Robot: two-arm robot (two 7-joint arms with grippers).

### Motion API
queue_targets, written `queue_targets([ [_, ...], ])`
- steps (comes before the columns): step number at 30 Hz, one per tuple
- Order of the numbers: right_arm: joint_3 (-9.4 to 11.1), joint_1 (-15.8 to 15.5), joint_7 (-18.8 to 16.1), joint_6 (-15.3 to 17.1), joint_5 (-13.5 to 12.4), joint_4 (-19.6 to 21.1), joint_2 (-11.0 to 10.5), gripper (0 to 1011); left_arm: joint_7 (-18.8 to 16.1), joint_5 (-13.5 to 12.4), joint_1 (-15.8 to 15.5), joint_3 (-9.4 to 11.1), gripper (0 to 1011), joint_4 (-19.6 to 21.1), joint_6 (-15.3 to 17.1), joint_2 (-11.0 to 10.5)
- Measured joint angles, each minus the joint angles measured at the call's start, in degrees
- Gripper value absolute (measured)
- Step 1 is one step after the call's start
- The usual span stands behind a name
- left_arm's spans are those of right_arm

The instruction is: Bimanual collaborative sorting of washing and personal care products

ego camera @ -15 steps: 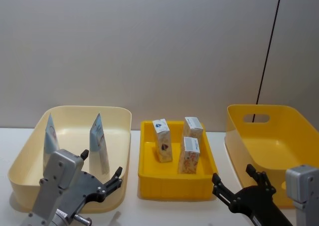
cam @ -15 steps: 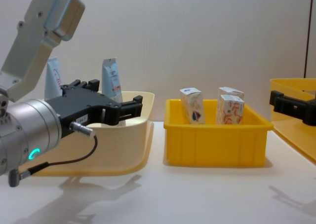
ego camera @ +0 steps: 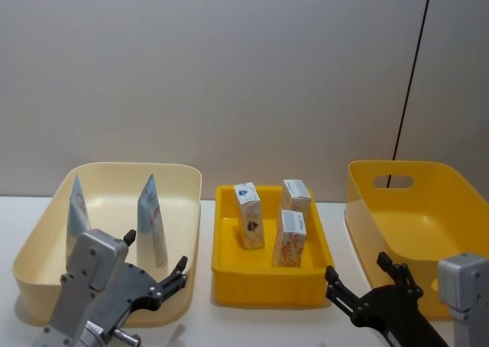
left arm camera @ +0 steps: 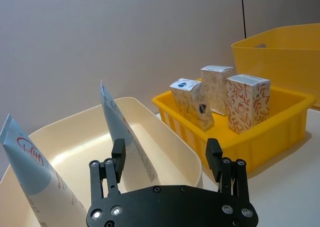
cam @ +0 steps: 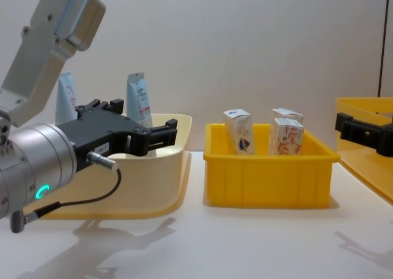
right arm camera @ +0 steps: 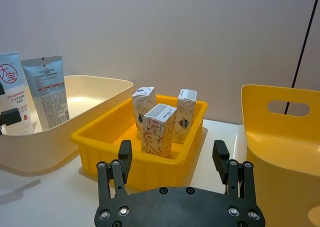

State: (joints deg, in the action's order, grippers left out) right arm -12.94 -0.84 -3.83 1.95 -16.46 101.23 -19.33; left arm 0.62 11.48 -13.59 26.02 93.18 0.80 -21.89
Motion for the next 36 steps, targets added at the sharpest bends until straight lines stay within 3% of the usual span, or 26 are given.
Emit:
queue_targets([
  [27, 0.0, 0.0, 0.0, 0.0, 0.0, 0.0, 0.0, 1001, 0.0, 0.0, 0.0, 0.0, 1000, 0.0, 0.0, 0.0],
  [36, 0.0, 0.0, 0.0, 0.0, 0.0, 0.0, 0.0, 1001, 0.7, 1.8, -0.2, -1.6, 999, -0.6, 0.4, 0.4],
])
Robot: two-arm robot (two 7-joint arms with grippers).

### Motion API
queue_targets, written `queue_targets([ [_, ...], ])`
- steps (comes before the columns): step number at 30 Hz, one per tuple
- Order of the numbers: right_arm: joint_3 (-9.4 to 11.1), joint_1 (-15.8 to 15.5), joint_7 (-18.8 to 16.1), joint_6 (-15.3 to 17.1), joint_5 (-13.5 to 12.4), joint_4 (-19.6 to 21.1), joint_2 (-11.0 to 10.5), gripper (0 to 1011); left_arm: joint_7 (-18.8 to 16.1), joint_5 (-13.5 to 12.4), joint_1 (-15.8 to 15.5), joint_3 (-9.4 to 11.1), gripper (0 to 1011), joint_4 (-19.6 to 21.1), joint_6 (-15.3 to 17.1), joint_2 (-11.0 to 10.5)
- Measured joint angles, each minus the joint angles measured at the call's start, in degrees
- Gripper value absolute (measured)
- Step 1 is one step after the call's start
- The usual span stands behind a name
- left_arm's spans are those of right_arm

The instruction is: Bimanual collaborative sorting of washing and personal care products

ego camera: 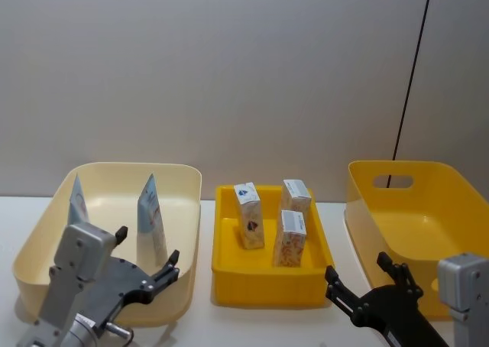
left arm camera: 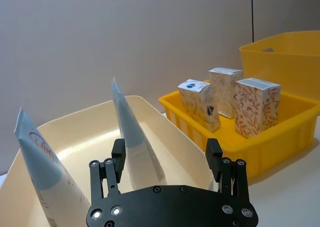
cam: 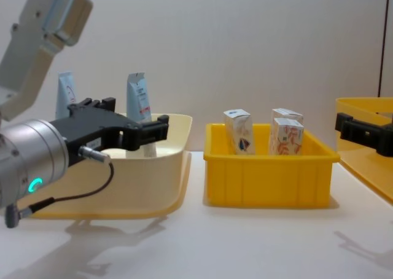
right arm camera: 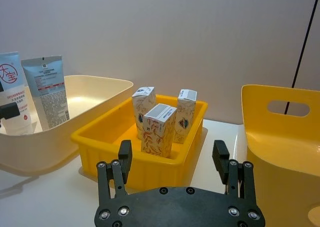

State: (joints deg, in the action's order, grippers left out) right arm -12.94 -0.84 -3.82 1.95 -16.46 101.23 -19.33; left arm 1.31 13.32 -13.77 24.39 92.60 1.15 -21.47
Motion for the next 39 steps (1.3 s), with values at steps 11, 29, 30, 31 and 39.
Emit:
queue_targets([
  [11, 0.0, 0.0, 0.0, 0.0, 0.0, 0.0, 0.0, 1001, 2.9, 5.2, -2.6, -3.0, 1000, -3.7, 1.7, 1.6],
  [29, 0.0, 0.0, 0.0, 0.0, 0.0, 0.0, 0.0, 1001, 8.1, 8.6, -9.2, -4.2, 999, -13.1, 2.8, 4.4],
  [30, 0.0, 0.0, 0.0, 0.0, 0.0, 0.0, 0.0, 1001, 8.4, 8.7, -9.8, -4.2, 1000, -13.9, 2.8, 4.7],
  [31, 0.0, 0.0, 0.0, 0.0, 0.0, 0.0, 0.0, 1001, 8.6, 8.7, -10.0, -4.2, 1000, -14.2, 2.8, 4.9],
  [39, 0.0, 0.0, 0.0, 0.0, 0.0, 0.0, 0.0, 1001, 9.8, 8.6, -12.8, -3.8, 1000, -18.0, 2.6, 6.3],
])
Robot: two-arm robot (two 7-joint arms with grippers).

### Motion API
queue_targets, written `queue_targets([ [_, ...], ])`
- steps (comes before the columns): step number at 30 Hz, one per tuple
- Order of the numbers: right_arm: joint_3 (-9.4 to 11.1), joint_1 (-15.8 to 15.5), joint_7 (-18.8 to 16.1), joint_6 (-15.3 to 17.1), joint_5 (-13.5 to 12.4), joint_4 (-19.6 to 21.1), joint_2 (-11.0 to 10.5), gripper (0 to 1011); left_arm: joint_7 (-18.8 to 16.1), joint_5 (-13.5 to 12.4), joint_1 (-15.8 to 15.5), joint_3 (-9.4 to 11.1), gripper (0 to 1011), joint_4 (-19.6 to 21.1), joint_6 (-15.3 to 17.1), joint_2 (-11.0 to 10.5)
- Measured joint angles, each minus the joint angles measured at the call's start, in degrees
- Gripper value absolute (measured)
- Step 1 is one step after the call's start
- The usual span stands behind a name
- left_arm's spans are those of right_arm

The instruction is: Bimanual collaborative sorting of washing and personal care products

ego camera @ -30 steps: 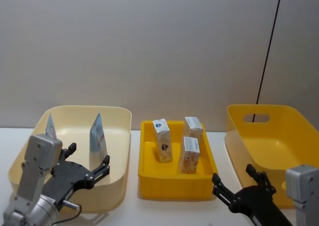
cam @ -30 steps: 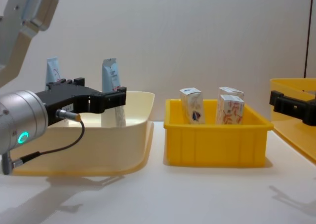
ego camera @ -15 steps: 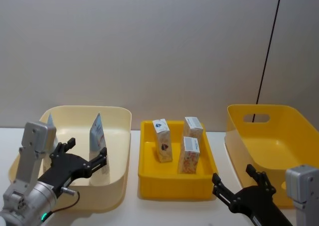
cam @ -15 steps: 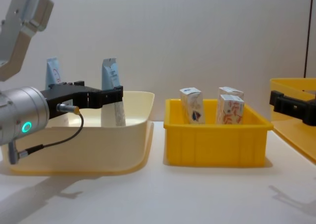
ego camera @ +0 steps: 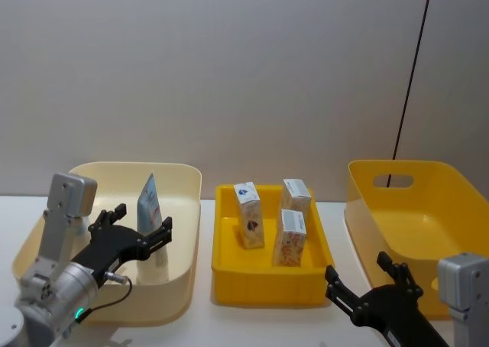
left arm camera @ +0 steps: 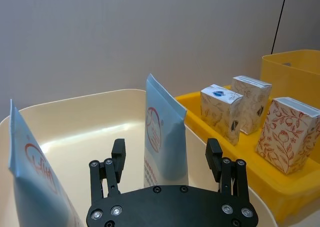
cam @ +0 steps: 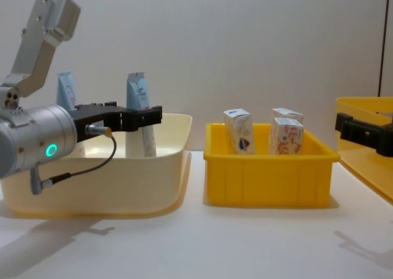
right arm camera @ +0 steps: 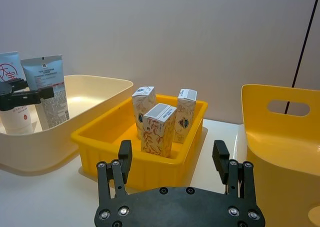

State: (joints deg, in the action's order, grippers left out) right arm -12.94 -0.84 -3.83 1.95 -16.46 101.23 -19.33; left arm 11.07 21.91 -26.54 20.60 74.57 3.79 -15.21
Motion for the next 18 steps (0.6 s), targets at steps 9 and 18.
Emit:
queue_targets([
  [9, 0.0, 0.0, 0.0, 0.0, 0.0, 0.0, 0.0, 1001, 0.5, -0.5, -1.8, 0.3, 914, -2.6, -0.1, 1.0],
  [18, 0.0, 0.0, 0.0, 0.0, 0.0, 0.0, 0.0, 1001, 0.8, -0.8, -2.8, 0.4, 642, -3.8, -0.2, 1.5],
])
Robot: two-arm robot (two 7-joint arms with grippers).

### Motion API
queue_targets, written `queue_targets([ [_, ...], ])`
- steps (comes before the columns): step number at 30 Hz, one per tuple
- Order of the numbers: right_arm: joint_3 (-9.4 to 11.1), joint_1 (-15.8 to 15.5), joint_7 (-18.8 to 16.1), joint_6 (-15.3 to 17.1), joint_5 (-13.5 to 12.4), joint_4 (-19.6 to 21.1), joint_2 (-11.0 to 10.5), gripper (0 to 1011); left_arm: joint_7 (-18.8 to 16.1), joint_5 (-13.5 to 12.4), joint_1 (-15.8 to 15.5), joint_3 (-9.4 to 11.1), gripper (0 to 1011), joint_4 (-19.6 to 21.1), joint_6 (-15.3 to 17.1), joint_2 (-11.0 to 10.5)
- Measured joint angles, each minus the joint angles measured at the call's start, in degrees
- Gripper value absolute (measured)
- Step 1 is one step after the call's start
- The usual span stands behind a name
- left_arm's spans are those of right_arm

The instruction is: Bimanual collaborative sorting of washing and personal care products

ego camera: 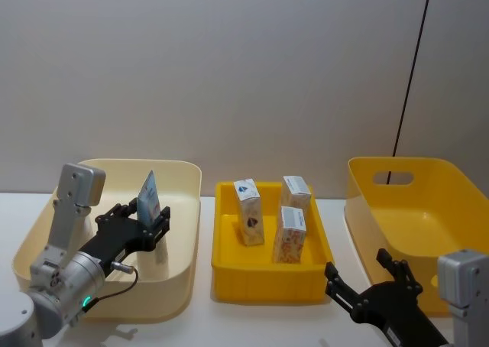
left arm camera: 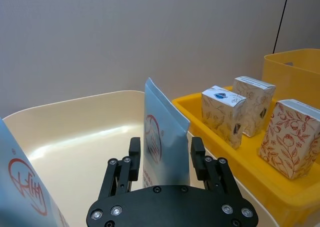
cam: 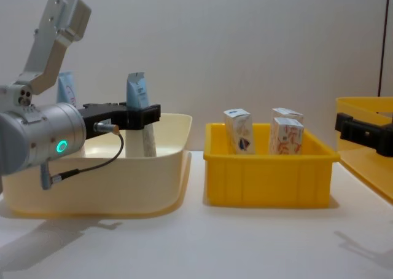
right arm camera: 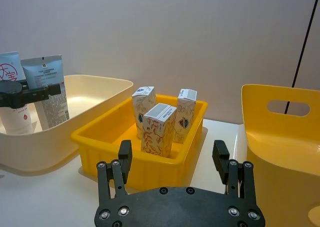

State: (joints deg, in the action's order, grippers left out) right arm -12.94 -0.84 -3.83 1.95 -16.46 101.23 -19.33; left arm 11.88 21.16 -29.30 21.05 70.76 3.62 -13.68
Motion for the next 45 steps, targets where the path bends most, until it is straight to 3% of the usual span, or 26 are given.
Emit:
queue_targets([
  [11, 0.0, 0.0, 0.0, 0.0, 0.0, 0.0, 0.0, 1001, 0.3, -0.1, -0.4, 0.0, 294, -0.5, 0.0, 0.2],
  [16, 0.0, 0.0, 0.0, 0.0, 0.0, 0.0, 0.0, 1001, 1.1, 0.2, -0.2, -0.5, 235, -0.3, -1.0, 0.2],
  [26, 0.0, 0.0, 0.0, 0.0, 0.0, 0.0, 0.0, 1001, 4.7, 2.0, -0.3, -1.9, 217, 1.5, -3.7, -0.2],
  [33, 0.0, 0.0, 0.0, 0.0, 0.0, 0.0, 0.0, 1001, 9.3, 4.6, -1.0, -2.7, 217, 3.3, -5.2, -0.7],
  [45, 0.0, 0.0, 0.0, 0.0, 0.0, 0.0, 0.0, 1001, 16.3, 8.9, -2.3, -2.2, 217, 4.8, -5.3, -0.9],
])
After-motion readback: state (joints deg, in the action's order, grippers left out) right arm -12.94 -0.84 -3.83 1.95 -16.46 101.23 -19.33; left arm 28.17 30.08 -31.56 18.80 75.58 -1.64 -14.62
